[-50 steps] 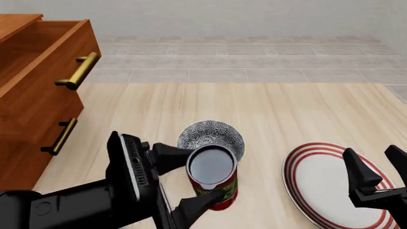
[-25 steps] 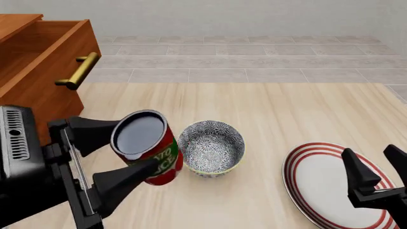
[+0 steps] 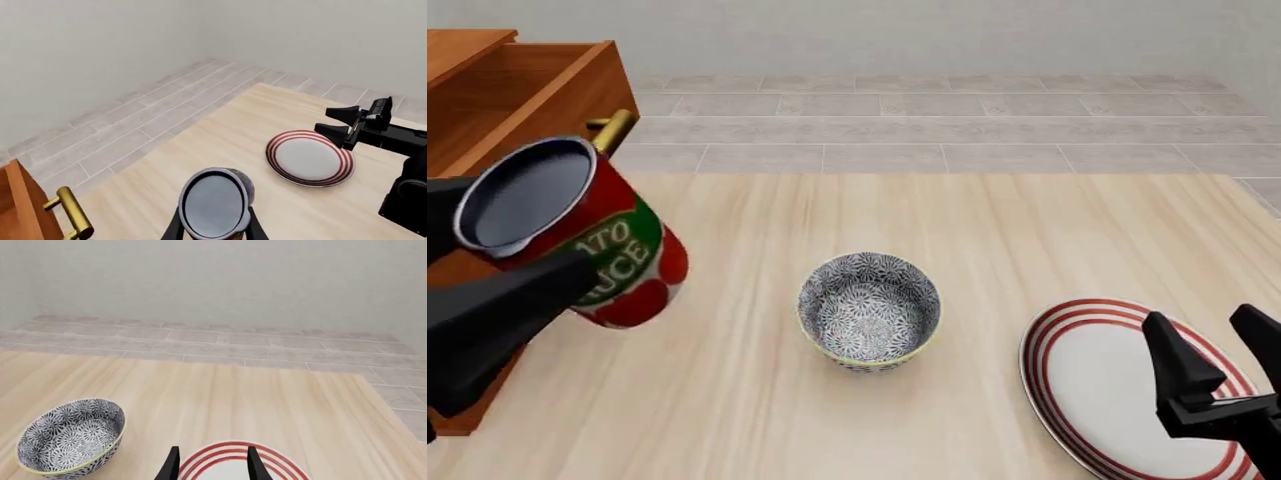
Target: Put the ketchup in the top drawer of the cabinet.
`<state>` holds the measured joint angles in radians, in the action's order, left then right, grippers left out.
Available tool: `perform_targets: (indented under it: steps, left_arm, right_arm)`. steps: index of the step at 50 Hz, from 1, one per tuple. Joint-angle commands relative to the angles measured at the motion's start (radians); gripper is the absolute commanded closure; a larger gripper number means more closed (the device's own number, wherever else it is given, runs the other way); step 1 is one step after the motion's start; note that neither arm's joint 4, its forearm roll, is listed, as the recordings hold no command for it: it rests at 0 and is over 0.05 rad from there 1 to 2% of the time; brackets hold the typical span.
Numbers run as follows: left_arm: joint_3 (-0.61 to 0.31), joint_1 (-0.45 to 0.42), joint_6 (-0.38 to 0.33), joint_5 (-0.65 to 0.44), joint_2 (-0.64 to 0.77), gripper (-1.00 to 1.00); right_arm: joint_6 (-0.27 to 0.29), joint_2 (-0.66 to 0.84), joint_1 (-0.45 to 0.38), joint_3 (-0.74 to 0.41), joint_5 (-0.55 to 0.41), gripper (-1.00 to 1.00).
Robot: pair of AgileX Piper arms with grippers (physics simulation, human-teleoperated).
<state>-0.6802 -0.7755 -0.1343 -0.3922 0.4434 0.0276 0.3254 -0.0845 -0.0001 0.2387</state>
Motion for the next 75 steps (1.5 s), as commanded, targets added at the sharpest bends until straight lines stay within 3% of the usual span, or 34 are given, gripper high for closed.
perform_targets:
  steps: [1,12,27,37,39,41,45,54,63,68,75]
  left_arm:
    - [-0.079,0.068,-0.025,-0.111,-0.062,1.0]
    - [-0.198,0.091,-0.042,-0.233,-0.07,1.0]
    - [-0.367,0.21,-0.07,-0.398,-0.053,1.0]
    - [-0.471,0.205,-0.089,-0.439,-0.036,1.0]
    - [-0.51,0.221,-0.064,-0.445,-0.036,1.0]
    - [-0.508,0.226,-0.098,-0.455,-0.031,1.0]
    - [-0.533,0.278,-0.079,-0.479,-0.006,1.0]
    - [-0.594,0.308,-0.083,-0.524,0.037,1.0]
    - [-0.584,0.375,-0.138,-0.542,0.092,1.0]
    - [-0.637,0.399,-0.077,-0.574,0.147,1.0]
    - [-0.635,0.463,-0.096,-0.554,0.169,1.0]
  right_arm:
    - [-0.002,-0.013,0.0,0.0,-0.012,-1.0]
    - [0.002,0.005,-0.006,0.0,0.002,-1.0]
    - [0.003,0.031,-0.008,0.0,0.026,-1.0]
    - [0.001,0.033,-0.009,0.0,0.028,-1.0]
    - [0.002,0.039,-0.008,0.0,0.032,-1.0]
    - [0.0,0.04,-0.008,0.0,0.032,-1.0]
    - [-0.002,0.043,-0.007,0.0,0.035,-1.0]
    - [-0.001,0.056,-0.006,0.0,0.044,-1.0]
    - [-0.001,0.041,-0.002,0.0,0.026,-1.0]
    - [-0.002,0.038,-0.003,0.0,0.023,-1.0]
    - [-0.003,0.042,-0.003,0.0,0.025,-1.0]
